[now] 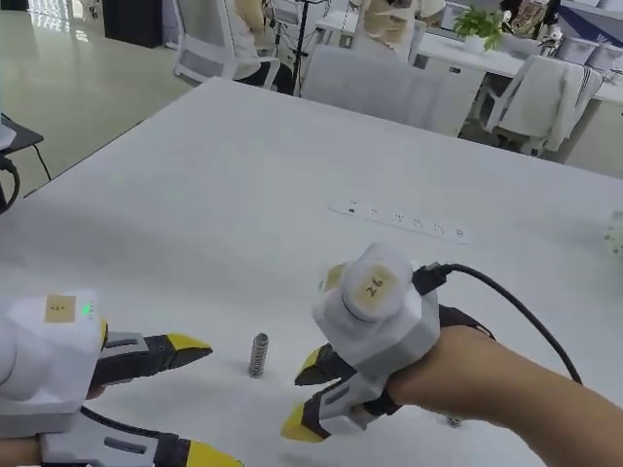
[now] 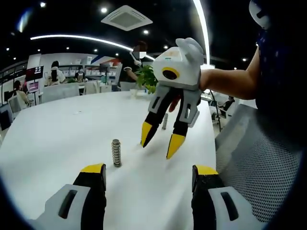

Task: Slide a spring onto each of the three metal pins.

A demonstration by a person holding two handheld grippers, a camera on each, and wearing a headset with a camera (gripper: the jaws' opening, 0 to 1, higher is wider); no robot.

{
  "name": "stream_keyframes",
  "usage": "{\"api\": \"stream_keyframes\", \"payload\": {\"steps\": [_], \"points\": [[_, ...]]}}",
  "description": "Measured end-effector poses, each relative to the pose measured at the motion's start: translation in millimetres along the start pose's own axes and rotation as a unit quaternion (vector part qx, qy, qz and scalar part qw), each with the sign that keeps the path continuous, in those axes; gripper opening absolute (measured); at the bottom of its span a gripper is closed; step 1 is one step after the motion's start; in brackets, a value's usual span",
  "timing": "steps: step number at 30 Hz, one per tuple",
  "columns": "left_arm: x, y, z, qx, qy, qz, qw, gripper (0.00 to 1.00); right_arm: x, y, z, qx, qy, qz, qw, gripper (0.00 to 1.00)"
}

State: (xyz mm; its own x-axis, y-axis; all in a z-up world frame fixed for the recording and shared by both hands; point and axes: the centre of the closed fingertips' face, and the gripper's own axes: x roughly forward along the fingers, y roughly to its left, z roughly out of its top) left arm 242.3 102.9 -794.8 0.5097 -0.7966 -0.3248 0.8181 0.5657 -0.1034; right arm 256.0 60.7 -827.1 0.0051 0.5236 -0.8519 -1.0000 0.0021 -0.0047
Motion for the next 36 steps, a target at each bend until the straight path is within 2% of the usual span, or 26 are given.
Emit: {"api": "stream_keyframes", "payload": {"steps": [7, 14, 21, 28, 33, 36], "points": [[-1.9, 1.8, 0.9, -0.001, -0.003, 0.005, 1.0000, 0.69, -12.8, 14.4, -5.4, 0.014, -0.030, -0.007, 0.9994, 0.33], [-2.0, 1.2, 4.2, -0.001, -0.007, 0.005, 1.0000, 0.69, -23.0, 19.8, -13.1, 0.030, -0.050, -0.016, 0.9982, 0.35], [-0.3, 0.5, 5.0, 0.002, -0.006, 0.005, 1.0000, 0.69, -36.5, 23.6, -14.9, 0.057, -0.089, -0.024, 0.9941, 0.39], [1.3, -0.1, 6.1, 0.002, -0.006, 0.005, 1.0000, 0.70, -47.9, 25.6, -25.9, 0.069, -0.103, -0.034, 0.9917, 0.42], [1.5, -0.4, 7.1, 0.002, -0.007, 0.005, 1.0000, 0.70, -55.3, 29.4, -31.4, 0.083, -0.120, -0.037, 0.9886, 0.44], [1.1, -0.3, 7.5, 0.002, -0.006, 0.006, 1.0000, 0.70, -61.1, 30.3, -40.2, 0.094, -0.125, -0.046, 0.9866, 0.45]]}}
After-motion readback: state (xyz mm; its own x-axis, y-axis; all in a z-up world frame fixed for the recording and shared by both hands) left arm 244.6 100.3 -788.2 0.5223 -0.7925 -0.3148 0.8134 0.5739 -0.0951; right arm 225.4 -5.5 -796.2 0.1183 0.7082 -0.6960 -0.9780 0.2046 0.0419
